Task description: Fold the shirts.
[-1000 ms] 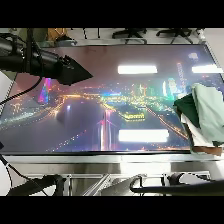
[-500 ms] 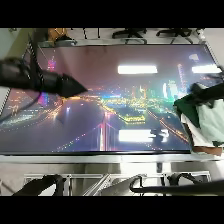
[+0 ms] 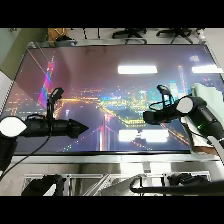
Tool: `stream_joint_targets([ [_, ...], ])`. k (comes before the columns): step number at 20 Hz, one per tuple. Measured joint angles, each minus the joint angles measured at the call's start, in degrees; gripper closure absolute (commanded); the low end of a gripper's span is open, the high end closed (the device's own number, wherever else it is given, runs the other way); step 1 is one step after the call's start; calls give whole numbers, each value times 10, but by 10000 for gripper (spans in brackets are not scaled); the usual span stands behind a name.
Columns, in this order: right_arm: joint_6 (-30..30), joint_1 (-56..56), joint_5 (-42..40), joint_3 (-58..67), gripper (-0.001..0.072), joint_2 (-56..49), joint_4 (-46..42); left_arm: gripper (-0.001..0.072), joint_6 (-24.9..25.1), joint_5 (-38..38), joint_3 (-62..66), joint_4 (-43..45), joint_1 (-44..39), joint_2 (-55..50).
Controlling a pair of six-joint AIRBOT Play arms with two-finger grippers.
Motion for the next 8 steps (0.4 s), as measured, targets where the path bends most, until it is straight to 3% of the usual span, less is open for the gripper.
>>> stream_joint_targets([
  [8, 1, 21, 3, -11, 688, 1, 19, 695, 1, 28, -41, 0, 0, 59],
])
